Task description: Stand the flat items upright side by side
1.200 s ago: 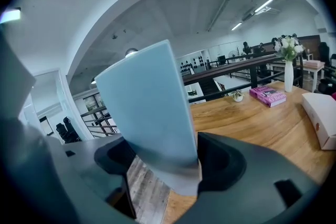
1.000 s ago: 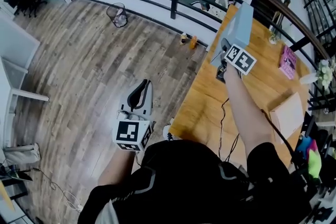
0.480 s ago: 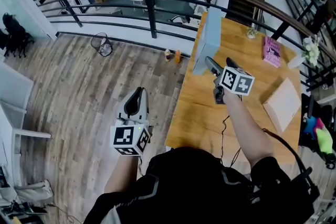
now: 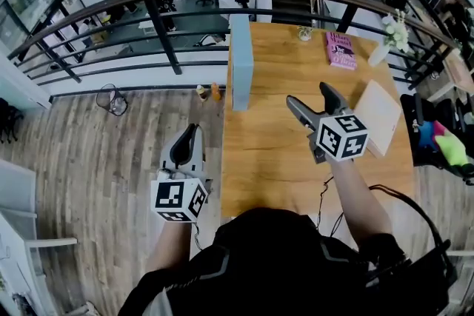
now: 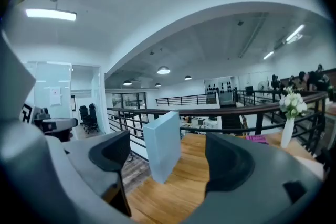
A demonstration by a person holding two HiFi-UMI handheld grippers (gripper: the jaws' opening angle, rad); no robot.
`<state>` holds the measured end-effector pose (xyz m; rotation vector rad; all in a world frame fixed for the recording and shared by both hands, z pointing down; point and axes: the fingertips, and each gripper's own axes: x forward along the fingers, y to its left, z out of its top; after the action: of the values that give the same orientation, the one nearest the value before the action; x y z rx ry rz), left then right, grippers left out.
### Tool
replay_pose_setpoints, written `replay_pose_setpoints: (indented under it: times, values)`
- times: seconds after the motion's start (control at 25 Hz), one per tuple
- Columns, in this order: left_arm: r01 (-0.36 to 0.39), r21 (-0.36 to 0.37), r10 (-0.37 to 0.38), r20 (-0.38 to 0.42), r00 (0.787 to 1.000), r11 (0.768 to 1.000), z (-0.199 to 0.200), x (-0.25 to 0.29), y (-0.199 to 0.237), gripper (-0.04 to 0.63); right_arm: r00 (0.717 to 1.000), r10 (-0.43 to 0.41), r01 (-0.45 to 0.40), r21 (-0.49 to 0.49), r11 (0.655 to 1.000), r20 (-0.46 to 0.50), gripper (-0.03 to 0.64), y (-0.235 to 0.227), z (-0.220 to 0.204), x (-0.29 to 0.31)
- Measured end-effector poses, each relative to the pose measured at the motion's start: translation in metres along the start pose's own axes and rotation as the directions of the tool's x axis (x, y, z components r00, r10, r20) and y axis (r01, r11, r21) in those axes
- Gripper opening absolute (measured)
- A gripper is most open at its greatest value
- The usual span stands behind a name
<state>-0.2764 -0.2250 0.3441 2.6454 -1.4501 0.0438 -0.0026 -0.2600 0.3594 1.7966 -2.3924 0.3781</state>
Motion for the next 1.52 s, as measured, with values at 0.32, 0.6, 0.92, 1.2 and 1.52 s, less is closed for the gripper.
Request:
replay_pose_setpoints:
  times: [0.32,0.6,0.92,1.2,1.52]
  values:
    - [0.085,0.014,-0.085,0.042,0.996,0.996,0.02,0.033,-0.05,0.079,0.995,-0.086,0.088,-0.039,0.995,0.047,0.448,-0.057,0.016,-0.075]
    - [0.17,0.048,-0.171,0.016,0.985,0.984,0.028,0.06,-0.116,0.127,0.984,-0.153,0.156,-0.018,0.988,0.089,0.449,-0.117,0.023,-0.134]
    - [0.27,0.12,-0.267,-0.039,0.963,0.956,0.019,0.089,-0.198,0.184,0.973,-0.208,0.211,-0.024,0.977,0.104,0.449,-0.189,0.023,-0.186]
    - [0.439,0.163,-0.406,-0.203,0.891,0.884,-0.024,0.114,-0.288,0.235,0.964,-0.255,0.256,-0.005,0.967,0.073,0.449,-0.259,0.002,-0.237]
    - [0.461,0.151,-0.423,-0.228,0.877,0.874,-0.039,0.136,-0.359,0.261,0.978,-0.198,0.199,-0.004,0.98,0.058,0.449,-0.314,-0.019,-0.28]
